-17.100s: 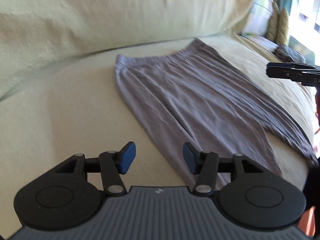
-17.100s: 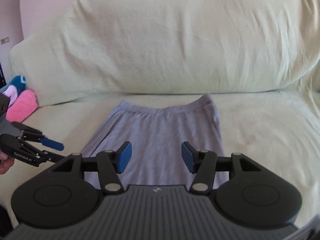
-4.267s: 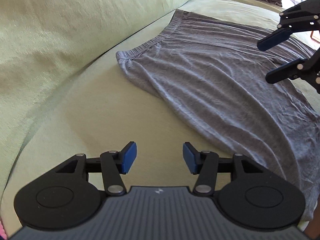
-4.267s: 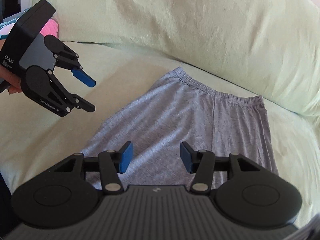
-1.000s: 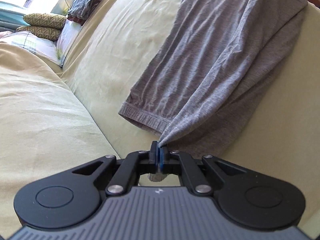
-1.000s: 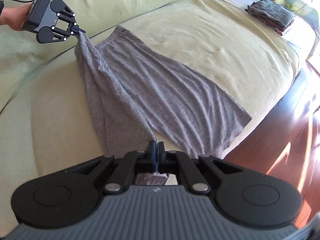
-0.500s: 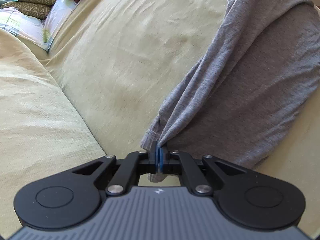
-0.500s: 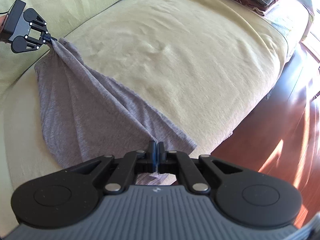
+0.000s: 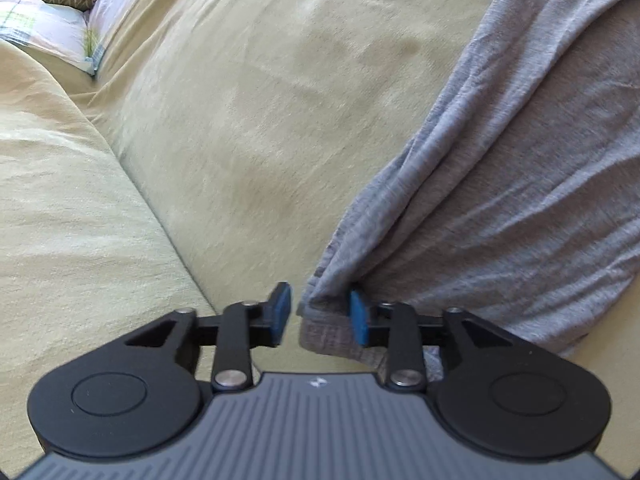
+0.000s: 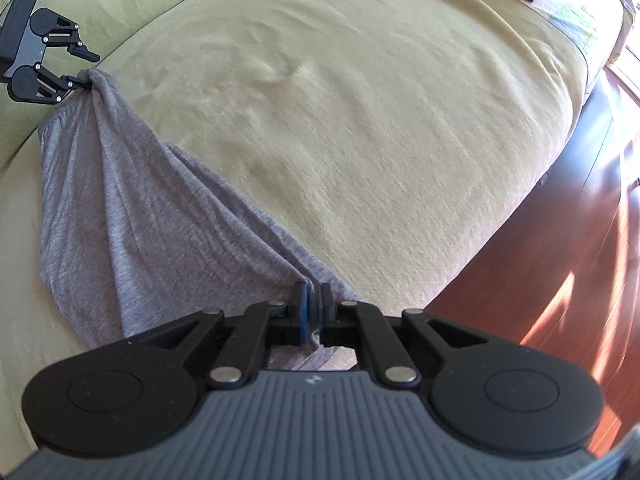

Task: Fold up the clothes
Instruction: 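Lay the pants down lengthwise and open both grippers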

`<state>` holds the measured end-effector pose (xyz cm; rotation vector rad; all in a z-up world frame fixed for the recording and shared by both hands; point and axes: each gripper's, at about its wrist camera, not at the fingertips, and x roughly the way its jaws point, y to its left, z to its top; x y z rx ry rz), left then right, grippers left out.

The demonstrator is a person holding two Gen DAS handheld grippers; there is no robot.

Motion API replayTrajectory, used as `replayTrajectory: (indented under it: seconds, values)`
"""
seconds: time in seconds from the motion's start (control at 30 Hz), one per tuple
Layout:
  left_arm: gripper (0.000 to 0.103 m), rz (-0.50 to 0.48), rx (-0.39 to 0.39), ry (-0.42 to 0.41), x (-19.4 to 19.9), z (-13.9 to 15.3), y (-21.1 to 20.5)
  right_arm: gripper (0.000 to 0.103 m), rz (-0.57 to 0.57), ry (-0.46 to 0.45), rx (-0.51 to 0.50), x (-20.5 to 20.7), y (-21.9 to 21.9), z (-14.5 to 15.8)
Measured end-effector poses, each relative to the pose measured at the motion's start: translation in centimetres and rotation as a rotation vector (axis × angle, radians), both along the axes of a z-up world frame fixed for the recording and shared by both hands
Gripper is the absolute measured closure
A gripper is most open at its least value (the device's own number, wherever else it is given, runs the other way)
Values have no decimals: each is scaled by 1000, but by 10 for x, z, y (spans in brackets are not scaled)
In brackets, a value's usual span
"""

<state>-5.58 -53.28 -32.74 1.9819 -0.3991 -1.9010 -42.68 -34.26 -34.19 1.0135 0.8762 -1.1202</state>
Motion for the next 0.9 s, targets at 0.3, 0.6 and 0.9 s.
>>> replayTrajectory:
  seconds: [0.3,0.6,0.9]
  values:
    - [54,179,-105,85,8,39,20,83,-31,-15,-15,-25,-3,12]
    - [54,342,-116,287,-1,67,108,75,198,-7,-71,5,7,37]
    - [53,665,-79,499,-27,65,189,77,594,-40,-32,25,-19,15]
